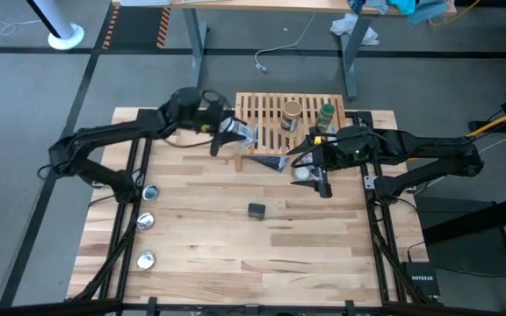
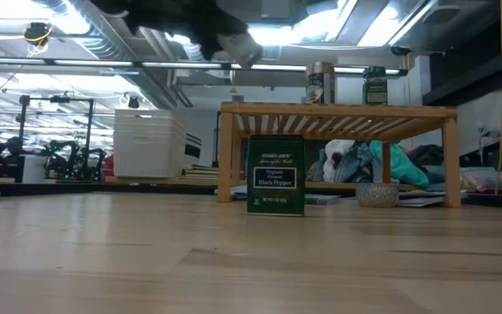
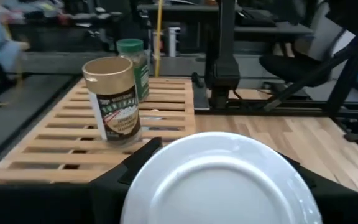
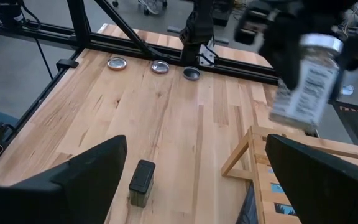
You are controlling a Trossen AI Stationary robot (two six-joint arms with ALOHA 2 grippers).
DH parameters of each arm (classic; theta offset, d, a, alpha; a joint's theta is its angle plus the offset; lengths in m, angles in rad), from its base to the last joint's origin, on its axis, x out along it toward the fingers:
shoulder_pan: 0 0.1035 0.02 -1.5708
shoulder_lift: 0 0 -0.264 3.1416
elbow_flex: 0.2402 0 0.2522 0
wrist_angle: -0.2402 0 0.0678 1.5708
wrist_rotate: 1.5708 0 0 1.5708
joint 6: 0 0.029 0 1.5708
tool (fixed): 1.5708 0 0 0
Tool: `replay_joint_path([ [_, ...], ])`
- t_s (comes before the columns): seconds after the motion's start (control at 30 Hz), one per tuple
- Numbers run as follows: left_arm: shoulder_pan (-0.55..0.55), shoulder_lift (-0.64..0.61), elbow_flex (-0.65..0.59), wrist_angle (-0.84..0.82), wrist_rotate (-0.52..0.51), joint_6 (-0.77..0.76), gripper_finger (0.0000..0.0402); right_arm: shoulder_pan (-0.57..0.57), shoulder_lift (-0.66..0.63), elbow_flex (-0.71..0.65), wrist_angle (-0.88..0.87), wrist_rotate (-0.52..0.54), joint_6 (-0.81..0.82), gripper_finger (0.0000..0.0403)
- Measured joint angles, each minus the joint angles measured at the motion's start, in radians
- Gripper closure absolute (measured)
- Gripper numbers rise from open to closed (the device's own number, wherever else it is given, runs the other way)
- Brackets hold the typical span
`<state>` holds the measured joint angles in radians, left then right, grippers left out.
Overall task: Shelf spices
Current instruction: Put the white seasoning bottle on the shelf
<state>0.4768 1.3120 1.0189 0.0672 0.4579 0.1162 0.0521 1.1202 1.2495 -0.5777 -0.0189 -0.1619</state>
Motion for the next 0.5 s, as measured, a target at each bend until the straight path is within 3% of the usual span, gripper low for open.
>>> replay_joint_path([
  [0.27, 0.080, 0.204, 0.200, -0.002, 0.187, 0.005, 0.0216, 0.000, 0.000, 0.000, 0.000, 0.000, 0.000, 0.0013],
  [0.5, 0.124, 0.364, 0.369, -0.073, 0.235, 0.013, 0.0216, 0.000, 0.001, 0.000, 0.000, 0.000, 0.000, 0.0013],
])
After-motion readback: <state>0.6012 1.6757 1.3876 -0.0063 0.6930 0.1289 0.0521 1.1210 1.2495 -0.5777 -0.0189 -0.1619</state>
